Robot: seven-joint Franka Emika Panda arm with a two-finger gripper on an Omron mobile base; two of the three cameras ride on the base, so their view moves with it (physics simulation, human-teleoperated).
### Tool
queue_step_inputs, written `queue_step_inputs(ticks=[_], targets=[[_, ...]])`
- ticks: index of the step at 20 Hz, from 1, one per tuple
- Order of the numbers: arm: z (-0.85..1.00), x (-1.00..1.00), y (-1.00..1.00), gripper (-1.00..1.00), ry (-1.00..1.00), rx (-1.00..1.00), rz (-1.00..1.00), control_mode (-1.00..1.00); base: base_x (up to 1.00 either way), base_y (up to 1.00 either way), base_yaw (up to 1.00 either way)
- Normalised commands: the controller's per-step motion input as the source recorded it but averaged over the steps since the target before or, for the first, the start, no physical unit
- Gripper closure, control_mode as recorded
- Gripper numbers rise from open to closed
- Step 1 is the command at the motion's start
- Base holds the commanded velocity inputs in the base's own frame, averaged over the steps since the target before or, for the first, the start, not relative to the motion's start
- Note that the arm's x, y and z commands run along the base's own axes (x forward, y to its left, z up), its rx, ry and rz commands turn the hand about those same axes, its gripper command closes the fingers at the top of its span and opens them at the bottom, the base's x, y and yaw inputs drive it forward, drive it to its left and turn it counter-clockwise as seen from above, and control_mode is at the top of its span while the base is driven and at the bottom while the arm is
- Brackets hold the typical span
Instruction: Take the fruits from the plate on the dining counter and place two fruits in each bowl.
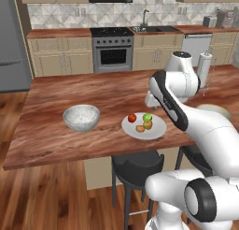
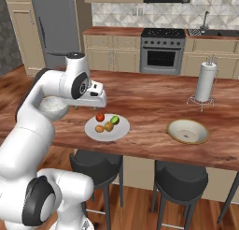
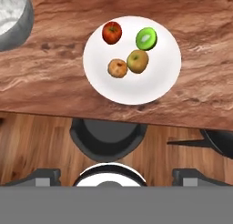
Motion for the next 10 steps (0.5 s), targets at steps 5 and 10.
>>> queue_step_inputs(ticks=[5, 10], targets=[[-0.54, 0.18, -0.10, -1.00, 0.00, 0.00, 0.00, -1.00, 0.00, 0.00, 0.00], [-0.46, 0.36, -0.01, -1.00, -0.01, 0.00, 0.00, -1.00, 0.00, 0.00, 0.00]])
